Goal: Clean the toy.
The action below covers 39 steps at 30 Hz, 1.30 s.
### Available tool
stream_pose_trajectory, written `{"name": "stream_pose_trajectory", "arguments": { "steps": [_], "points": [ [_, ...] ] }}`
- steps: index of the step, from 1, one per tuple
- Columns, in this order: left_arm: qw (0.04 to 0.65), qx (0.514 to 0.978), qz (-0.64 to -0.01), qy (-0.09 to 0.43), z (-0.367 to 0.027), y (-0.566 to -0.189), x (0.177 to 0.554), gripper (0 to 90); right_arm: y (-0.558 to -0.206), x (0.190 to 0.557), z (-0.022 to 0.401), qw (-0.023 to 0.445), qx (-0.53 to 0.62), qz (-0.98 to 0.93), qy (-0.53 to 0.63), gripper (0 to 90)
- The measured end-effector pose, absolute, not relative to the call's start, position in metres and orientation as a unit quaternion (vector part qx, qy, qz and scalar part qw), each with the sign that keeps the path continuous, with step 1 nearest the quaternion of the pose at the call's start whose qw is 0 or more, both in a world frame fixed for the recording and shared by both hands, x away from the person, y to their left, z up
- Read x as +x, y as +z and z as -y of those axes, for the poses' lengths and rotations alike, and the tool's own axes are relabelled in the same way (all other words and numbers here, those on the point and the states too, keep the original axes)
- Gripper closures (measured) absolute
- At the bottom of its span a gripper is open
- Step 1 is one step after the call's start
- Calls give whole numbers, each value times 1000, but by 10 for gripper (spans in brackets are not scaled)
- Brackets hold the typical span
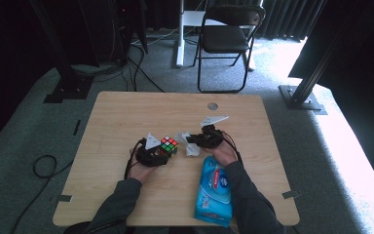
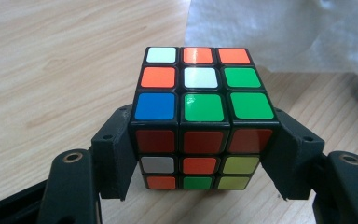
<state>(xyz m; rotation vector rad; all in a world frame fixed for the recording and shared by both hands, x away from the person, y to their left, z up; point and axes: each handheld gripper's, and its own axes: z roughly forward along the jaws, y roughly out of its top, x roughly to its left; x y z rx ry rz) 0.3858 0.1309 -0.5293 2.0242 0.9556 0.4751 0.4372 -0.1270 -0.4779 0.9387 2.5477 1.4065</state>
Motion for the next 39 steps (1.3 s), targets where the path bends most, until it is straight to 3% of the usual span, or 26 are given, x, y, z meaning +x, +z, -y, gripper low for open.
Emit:
{"name": "stream_pose_trajectory", "arguments": {
  "steps": [23, 28, 39],
  "points": [
    [433, 793, -389, 178, -145, -520, 379, 299, -479, 437, 127, 39, 306, -834, 458, 841],
    [446, 788, -384, 181, -149, -512, 376, 328, -480, 437, 127, 39, 306, -833, 459, 840],
    [463, 766, -403, 188, -163, -494, 386, 530, -480, 437, 127, 38, 307, -833, 459, 840]
  ]
}}
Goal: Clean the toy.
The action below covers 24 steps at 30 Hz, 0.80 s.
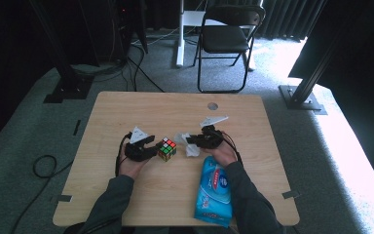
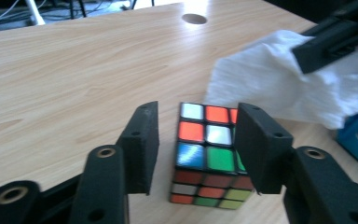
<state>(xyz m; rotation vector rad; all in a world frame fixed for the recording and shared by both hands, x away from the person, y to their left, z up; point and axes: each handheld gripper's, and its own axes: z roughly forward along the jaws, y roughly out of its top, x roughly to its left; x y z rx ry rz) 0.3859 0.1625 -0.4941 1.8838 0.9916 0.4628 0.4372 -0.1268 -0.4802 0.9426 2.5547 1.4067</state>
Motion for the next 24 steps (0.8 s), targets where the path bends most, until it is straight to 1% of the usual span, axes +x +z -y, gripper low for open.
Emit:
{"name": "stream_pose_trajectory", "arguments": {
  "steps": [7, 11, 14, 17, 21, 24],
  "points": [
    [442, 780, -411, 165, -158, -499, 399, 575, -481, 437, 127, 38, 308, -832, 459, 839],
    [437, 782, -416, 160, -157, -501, 402, 607, -481, 437, 128, 37, 309, -832, 460, 839],
    [431, 784, -416, 161, -157, -503, 403, 615, -481, 437, 128, 37, 308, -832, 460, 839],
    [433, 783, -417, 157, -157, -504, 404, 625, -481, 437, 127, 37, 308, -832, 459, 839],
    [436, 783, -416, 152, -156, -504, 404, 676, -482, 437, 127, 36, 307, -833, 458, 839],
    [438, 783, -419, 140, -158, -504, 406, 684, -482, 438, 127, 36, 308, -834, 457, 839]
  ]
}}
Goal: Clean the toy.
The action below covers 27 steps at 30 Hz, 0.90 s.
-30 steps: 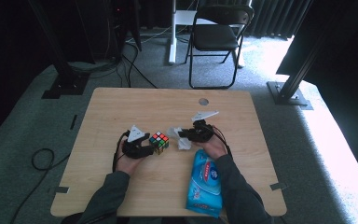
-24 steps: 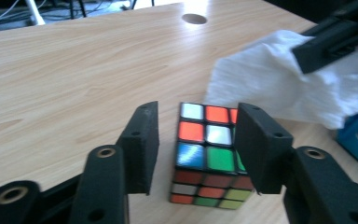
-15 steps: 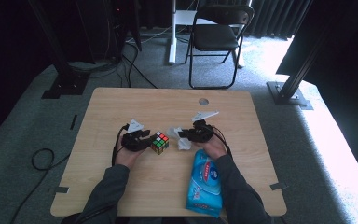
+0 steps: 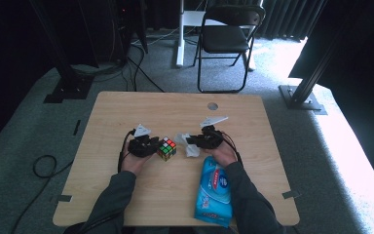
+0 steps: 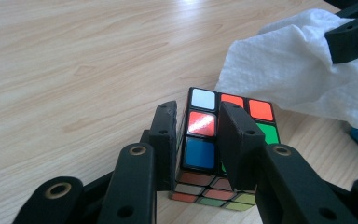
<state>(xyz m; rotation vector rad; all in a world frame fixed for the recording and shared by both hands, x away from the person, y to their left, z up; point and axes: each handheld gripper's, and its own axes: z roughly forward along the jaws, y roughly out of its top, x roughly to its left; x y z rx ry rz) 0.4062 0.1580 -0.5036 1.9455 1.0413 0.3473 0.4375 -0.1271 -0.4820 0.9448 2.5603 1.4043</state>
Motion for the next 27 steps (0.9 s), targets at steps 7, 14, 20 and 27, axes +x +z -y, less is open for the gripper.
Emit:
{"name": "stream_pose_trajectory", "arguments": {
  "steps": [7, 14, 20, 27],
  "points": [
    [441, 783, -419, 132, -160, -504, 407, 678, -482, 438, 127, 35, 308, -834, 457, 839],
    [448, 779, -418, 128, -160, -505, 407, 713, -482, 437, 127, 36, 308, -834, 456, 838],
    [458, 770, -430, 114, -164, -507, 410, 716, -482, 438, 127, 35, 309, -834, 456, 837],
    [464, 760, -445, 102, -167, -509, 412, 715, -482, 438, 127, 35, 309, -834, 456, 836]
  ]
}}
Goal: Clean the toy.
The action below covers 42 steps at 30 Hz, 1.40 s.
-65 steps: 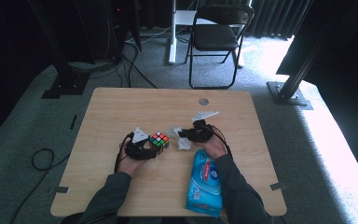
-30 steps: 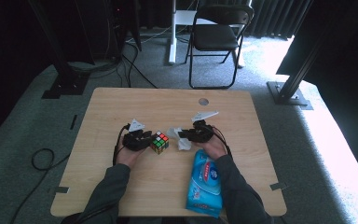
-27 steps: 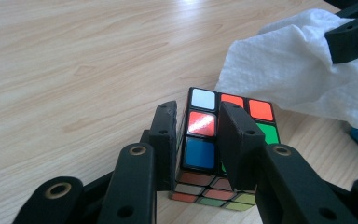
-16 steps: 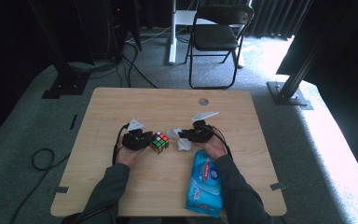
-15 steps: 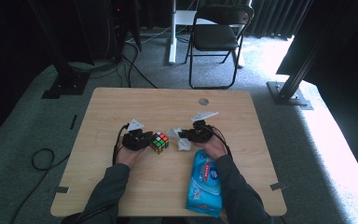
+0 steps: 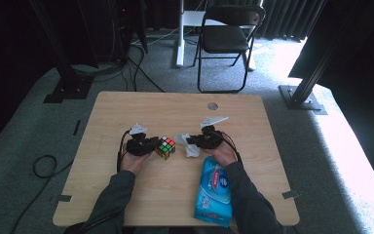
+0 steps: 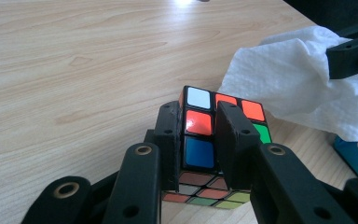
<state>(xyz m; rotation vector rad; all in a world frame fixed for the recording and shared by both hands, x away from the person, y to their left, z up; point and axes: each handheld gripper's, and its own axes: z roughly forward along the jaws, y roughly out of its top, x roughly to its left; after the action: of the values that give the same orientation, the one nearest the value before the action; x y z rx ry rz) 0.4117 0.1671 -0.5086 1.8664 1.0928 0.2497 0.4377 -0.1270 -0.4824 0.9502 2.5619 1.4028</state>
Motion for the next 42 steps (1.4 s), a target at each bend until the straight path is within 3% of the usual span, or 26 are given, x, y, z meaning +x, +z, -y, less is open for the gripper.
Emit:
{"name": "stream_pose_trajectory", "arguments": {
  "steps": [12, 25, 33, 42],
  "points": [
    [463, 760, -445, 94, -168, -508, 413, 714, -483, 438, 127, 34, 309, -834, 456, 834],
    [492, 723, -483, 39, -181, -514, 421, 717, -483, 438, 127, 34, 310, -833, 457, 833],
    [481, 723, -493, 60, -186, -512, 422, 717, -483, 438, 127, 35, 310, -833, 458, 833],
    [506, 687, -521, 31, -200, -519, 426, 715, -483, 437, 128, 36, 310, -832, 458, 832]
  ]
}}
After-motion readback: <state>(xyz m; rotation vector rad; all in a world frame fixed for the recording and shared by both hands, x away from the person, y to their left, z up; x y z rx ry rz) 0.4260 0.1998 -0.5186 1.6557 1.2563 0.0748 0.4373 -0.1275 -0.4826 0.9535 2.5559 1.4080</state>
